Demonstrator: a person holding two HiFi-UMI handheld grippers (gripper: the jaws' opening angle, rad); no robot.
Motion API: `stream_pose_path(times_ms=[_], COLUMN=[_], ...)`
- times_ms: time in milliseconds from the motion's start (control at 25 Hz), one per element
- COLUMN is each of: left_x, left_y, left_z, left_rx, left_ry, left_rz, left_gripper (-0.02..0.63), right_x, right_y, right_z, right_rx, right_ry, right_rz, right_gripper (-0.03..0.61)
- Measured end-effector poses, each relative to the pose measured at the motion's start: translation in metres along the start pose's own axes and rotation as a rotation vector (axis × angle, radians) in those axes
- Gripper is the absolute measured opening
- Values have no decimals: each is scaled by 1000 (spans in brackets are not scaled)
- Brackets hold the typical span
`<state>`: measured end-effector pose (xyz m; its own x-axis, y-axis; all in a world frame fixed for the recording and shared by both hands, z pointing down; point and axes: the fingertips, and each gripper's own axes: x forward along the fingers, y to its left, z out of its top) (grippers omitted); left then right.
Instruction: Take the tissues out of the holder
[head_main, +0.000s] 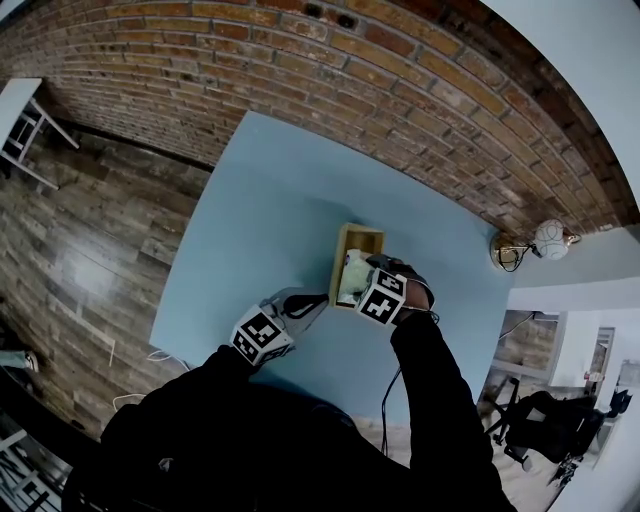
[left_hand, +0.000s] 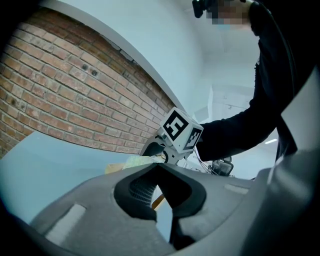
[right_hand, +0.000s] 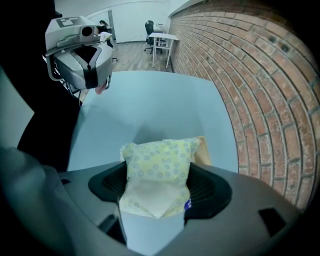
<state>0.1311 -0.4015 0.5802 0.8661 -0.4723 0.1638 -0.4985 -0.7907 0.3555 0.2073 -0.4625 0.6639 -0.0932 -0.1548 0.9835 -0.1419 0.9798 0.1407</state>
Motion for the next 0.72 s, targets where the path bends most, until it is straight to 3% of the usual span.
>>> stream_pose_path(times_ms=[400,720], left_x=[-21,-34], left_y=[-24,-43], left_z=[6,-9], left_rx=[57,84], left_ry=[-1,30], left_rz=[-39,-75], left_gripper=[-6,-6], right_x=[-24,-33], right_y=[32,73], right_z=[4,-2], right_rx=[29,84], right_ry=[1,12], right_rz=[-24,-30], right_gripper=[359,359])
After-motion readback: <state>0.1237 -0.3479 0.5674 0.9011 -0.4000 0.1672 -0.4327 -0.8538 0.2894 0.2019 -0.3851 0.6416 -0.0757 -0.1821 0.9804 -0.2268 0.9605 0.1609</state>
